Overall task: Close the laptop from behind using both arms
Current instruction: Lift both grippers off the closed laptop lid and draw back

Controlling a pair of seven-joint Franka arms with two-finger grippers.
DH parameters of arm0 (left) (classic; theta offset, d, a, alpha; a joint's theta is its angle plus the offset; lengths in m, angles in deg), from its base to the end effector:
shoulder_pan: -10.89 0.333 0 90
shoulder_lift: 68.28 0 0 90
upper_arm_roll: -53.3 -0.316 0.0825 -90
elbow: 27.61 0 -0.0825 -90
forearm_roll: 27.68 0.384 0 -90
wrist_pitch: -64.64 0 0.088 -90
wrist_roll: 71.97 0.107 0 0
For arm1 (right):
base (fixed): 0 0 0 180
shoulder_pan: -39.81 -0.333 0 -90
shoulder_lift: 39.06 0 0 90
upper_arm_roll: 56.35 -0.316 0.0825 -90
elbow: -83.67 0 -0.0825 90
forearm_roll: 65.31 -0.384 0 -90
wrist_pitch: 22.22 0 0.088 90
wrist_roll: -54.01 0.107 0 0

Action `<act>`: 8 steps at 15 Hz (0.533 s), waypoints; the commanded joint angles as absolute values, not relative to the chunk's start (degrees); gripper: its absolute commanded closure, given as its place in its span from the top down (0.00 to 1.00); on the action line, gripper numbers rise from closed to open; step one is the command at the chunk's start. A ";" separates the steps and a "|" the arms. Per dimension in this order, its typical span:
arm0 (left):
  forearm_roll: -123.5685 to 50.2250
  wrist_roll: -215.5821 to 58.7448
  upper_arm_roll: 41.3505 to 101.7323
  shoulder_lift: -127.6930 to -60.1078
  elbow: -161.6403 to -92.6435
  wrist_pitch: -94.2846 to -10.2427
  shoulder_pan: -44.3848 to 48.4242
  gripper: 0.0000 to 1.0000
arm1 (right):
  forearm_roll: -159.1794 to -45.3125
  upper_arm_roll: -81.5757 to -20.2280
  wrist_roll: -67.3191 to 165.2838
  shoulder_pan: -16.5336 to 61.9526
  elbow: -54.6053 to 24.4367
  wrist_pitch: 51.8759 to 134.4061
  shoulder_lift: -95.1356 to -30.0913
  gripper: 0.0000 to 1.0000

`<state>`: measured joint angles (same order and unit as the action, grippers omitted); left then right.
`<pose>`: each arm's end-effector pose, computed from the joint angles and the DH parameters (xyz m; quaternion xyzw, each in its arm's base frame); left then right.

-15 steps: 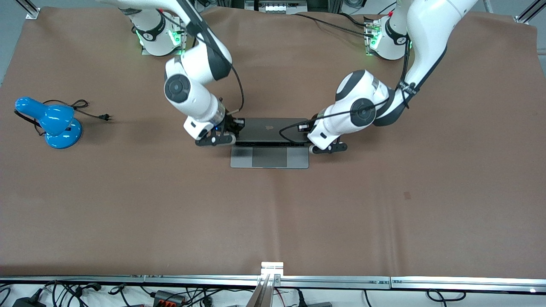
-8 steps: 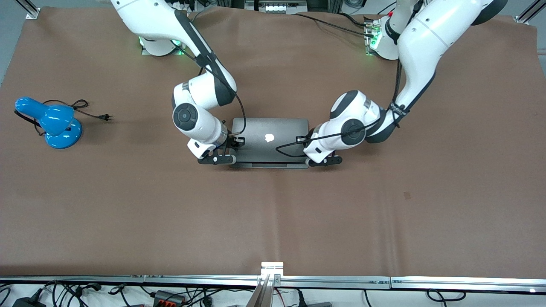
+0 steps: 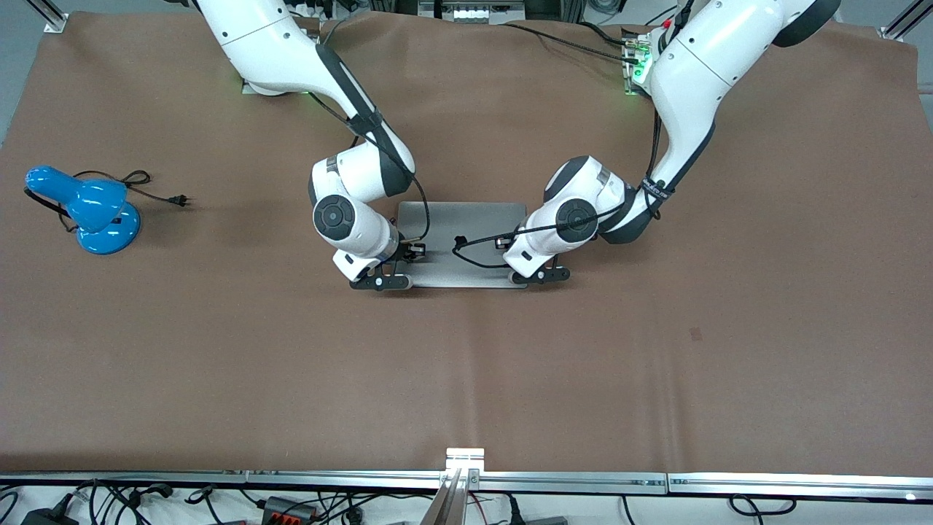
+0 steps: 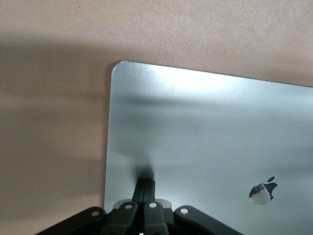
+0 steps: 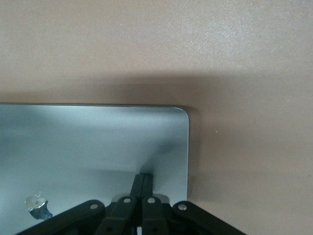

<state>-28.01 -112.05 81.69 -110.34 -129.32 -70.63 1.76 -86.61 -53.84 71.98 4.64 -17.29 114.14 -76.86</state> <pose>0.5301 -0.3779 0.1815 0.9830 0.0733 -0.1293 0.1081 0.5509 0.3600 0.1879 -0.9936 0.0051 0.0649 0.0926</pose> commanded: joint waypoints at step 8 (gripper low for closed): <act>-26.63 -110.91 81.08 -97.30 -127.89 -50.96 6.41 0.00 | -77.81 -47.31 71.86 4.91 -11.00 99.91 -67.02 0.00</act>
<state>-27.73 -111.76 81.07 -102.63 -126.45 -55.16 5.46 -80.95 -49.53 71.98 4.59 -12.67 106.79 -71.20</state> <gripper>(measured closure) 0.991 0.991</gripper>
